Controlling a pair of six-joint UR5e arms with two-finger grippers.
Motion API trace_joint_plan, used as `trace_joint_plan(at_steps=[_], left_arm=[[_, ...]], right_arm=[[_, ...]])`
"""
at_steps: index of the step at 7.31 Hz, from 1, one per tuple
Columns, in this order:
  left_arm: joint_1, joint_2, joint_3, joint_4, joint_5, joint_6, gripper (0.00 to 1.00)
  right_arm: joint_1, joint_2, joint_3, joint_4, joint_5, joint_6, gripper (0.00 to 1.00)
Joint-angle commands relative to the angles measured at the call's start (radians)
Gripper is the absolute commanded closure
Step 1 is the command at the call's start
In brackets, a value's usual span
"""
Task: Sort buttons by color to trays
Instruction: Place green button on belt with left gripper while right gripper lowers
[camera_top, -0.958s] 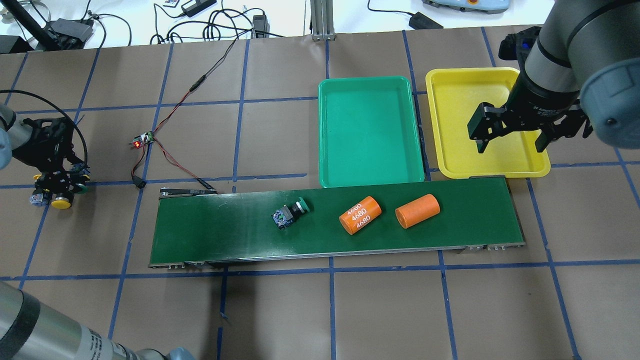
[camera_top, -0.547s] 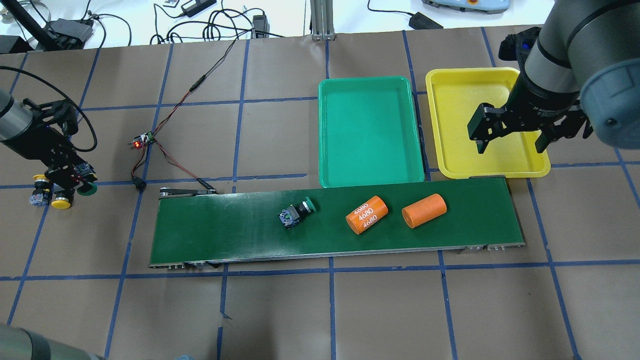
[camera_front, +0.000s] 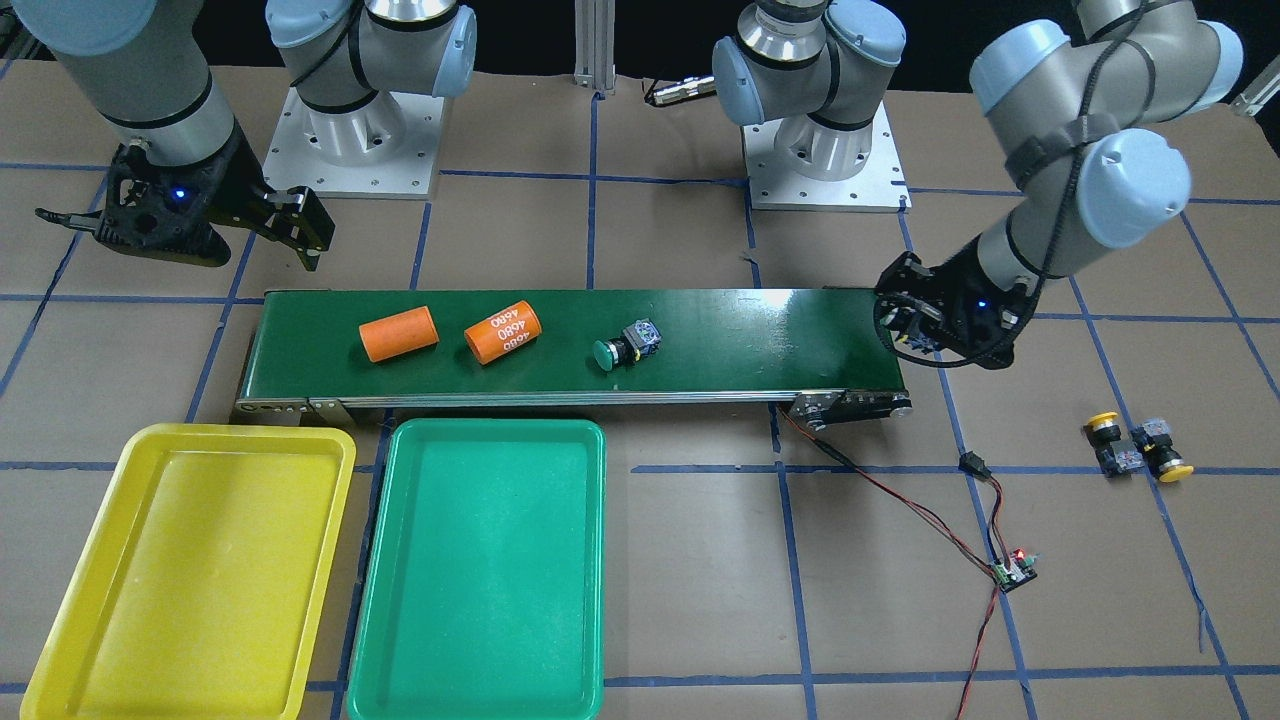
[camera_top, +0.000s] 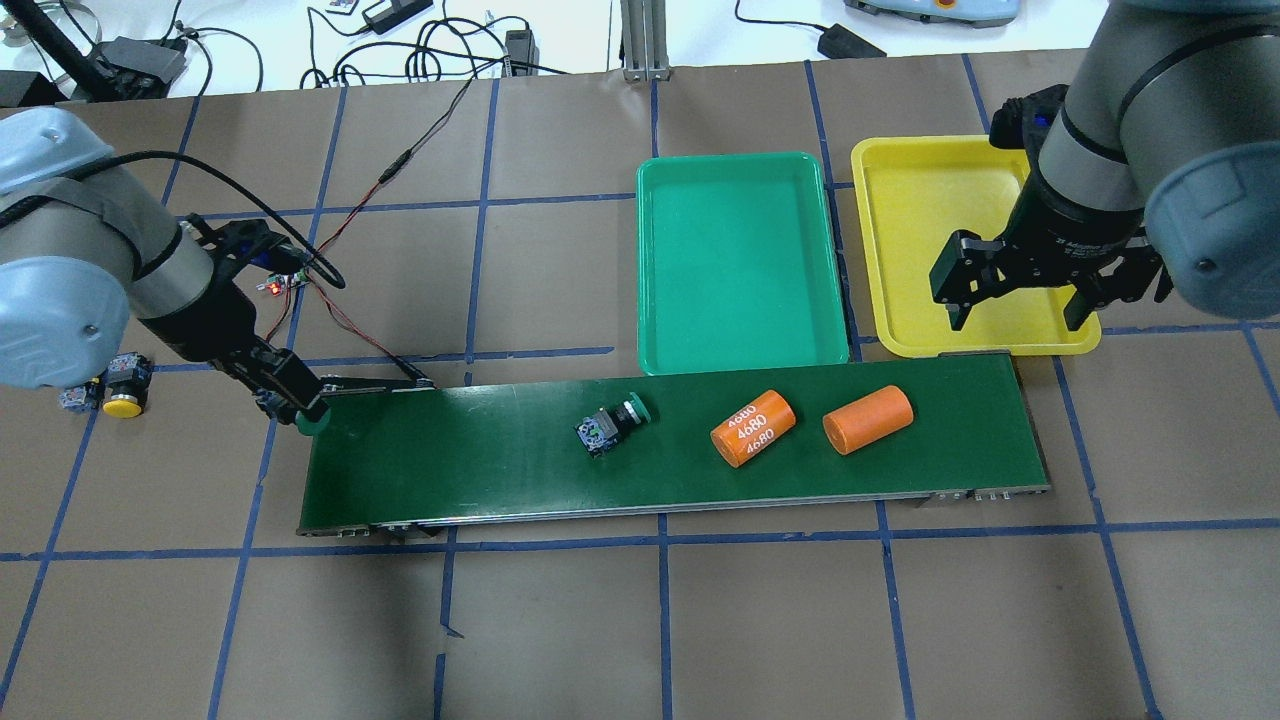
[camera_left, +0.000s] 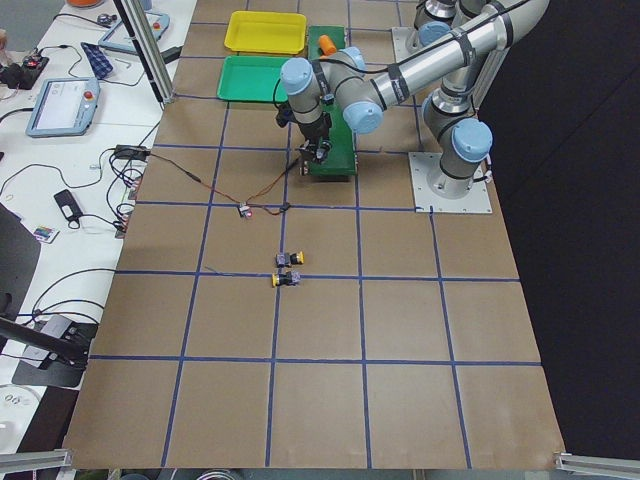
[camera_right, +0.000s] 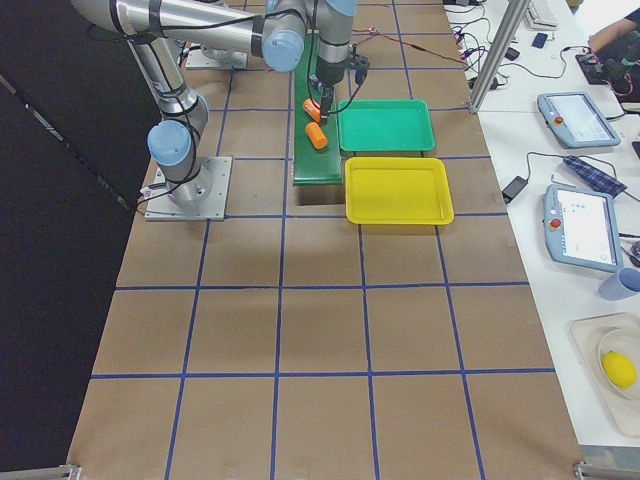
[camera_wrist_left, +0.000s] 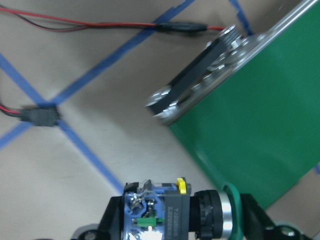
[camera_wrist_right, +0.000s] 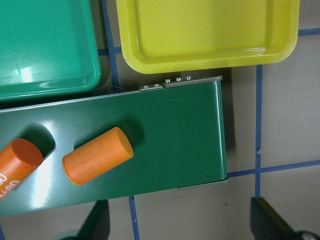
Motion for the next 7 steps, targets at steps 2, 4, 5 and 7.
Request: trace_joint_plan(at_steps=[2, 4, 5, 7], left_arm=[[-0.217, -0.043, -0.032, 0.104, -0.025, -0.582, 0.93], [-0.25, -0.061, -0.126, 0.284, -0.078, -0.717, 0.74], [-0.252, -0.061, -0.167, 0.361, -0.077, -0.756, 0.12], [-0.252, -0.014, -0.178, 0.364, -0.069, -0.741, 0.0]], right_arm=[[0.002, -0.011, -0.008, -0.005, 0.039, 0.361, 0.0], [0.009, -0.036, -0.01, 0.0, 0.12, 0.654, 0.0], [0.014, -0.042, -0.01, -0.02, 0.143, 0.806, 0.0], [0.016, -0.05, 0.001, -0.054, 0.254, 0.911, 0.0]])
